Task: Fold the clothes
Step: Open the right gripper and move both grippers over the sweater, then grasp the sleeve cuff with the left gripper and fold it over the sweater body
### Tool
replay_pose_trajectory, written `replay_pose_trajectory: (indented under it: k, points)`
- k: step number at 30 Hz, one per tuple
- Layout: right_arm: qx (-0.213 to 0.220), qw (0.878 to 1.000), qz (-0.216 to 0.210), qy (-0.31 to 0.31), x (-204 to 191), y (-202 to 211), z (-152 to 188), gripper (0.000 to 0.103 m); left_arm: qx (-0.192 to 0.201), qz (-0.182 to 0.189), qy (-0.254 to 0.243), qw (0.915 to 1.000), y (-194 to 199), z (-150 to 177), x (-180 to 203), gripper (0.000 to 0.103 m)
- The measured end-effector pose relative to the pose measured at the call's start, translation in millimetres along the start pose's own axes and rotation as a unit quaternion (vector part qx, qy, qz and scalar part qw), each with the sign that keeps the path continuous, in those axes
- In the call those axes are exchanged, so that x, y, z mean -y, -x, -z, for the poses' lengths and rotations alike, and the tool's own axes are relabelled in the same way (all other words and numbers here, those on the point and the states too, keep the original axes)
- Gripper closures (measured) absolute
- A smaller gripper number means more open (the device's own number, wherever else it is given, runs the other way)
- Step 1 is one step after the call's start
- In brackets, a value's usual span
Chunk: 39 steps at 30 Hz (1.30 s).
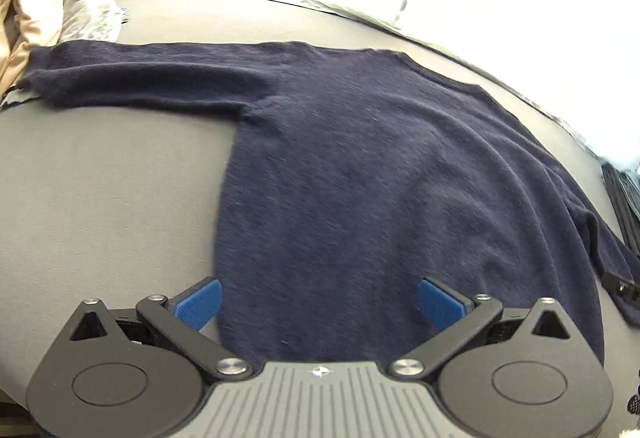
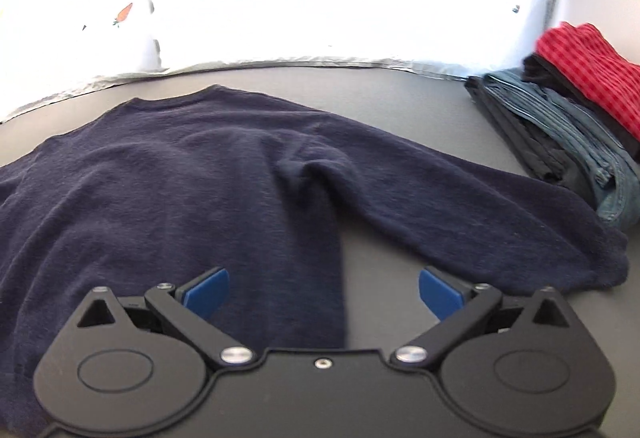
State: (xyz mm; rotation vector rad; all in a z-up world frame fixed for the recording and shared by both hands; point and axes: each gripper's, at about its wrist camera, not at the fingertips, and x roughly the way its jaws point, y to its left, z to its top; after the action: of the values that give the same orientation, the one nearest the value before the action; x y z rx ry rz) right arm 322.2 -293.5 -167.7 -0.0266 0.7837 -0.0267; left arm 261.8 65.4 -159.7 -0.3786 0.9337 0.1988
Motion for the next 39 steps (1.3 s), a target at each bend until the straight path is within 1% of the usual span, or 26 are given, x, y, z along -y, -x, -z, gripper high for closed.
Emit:
replay_pose_trajectory:
  k: [3,6,8,10,13,15,17,21,24,26,28,30,31,32,33,34,35,36,37,39]
  points:
    - [-0.012,0.999,-0.021,0.023,-46,-16,-3,0.000,0.009,-0.013,0.051,0.9986,-2,-26,-49,0.000]
    - [-0.031,0.999,-0.033,0.018,-77,-34,-2,0.000,0.022,-0.026,0.089,0.9955,-8,-48,-92,0.000]
    - [-0.040,0.999,-0.028,0.016,-95,-45,1,0.000,0.034,-0.043,0.102,0.9933,-15,-65,-123,0.000]
    - [-0.043,0.999,-0.015,0.012,-111,-54,6,0.000,0.042,-0.063,0.105,0.9917,-22,-82,-149,0.000]
    - [-0.029,0.999,0.004,-0.021,-120,-58,11,0.000,0.048,-0.086,0.110,0.9891,-35,-110,-187,0.000]
    - [-0.019,0.999,0.017,-0.042,-122,-59,12,0.000,0.052,-0.092,0.116,0.9876,-45,-128,-211,0.000]
    - [-0.006,0.998,0.026,-0.051,-124,-60,15,0.000,0.058,-0.099,0.122,0.9858,-52,-145,-231,0.000]
    - [0.011,0.998,0.035,-0.057,-127,-57,21,0.000,0.063,-0.111,0.128,0.9836,-71,-173,-255,0.000]
    - [0.028,0.997,0.041,-0.060,-129,-57,24,0.000,0.077,-0.116,0.134,0.9812,-82,-183,-264,0.001]
    - [0.037,0.996,0.046,-0.061,-131,-57,26,0.000,0.084,-0.123,0.146,0.9780,-85,-185,-267,0.002]
    - [0.038,0.996,0.048,-0.063,-132,-60,22,0.000,0.091,-0.125,0.149,0.9768,-86,-186,-266,0.014]
    - [0.040,0.996,0.049,-0.064,-132,-60,23,0.000,0.100,-0.127,0.139,0.9770,-85,-187,-262,0.041]
    - [0.041,0.996,0.050,-0.064,-132,-60,23,0.000,0.104,-0.129,0.135,0.9770,-85,-187,-260,0.047]
    - [0.043,0.996,0.050,-0.065,-132,-60,24,0.000,0.107,-0.130,0.130,0.9770,-86,-188,-258,0.058]
    - [0.045,0.996,0.050,-0.065,-132,-60,24,0.000,0.110,-0.130,0.127,0.9772,-87,-188,-255,0.076]
    - [0.047,0.996,0.050,-0.065,-132,-60,24,0.000,0.112,-0.128,0.127,0.9772,-86,-189,-252,0.084]
    - [0.048,0.995,0.049,-0.066,-131,-60,25,0.000,0.116,-0.126,0.126,0.9771,-84,-190,-248,0.088]
    - [0.049,0.995,0.049,-0.066,-131,-60,25,0.000,0.119,-0.125,0.119,0.9777,-81,-191,-241,0.089]
    - [0.050,0.995,0.049,-0.066,-131,-62,25,0.000,0.123,-0.124,0.108,0.9787,-77,-193,-233,0.089]
    - [0.050,0.995,0.047,-0.066,-130,-62,24,0.000,0.138,-0.108,0.073,0.9818,-65,-196,-209,0.089]
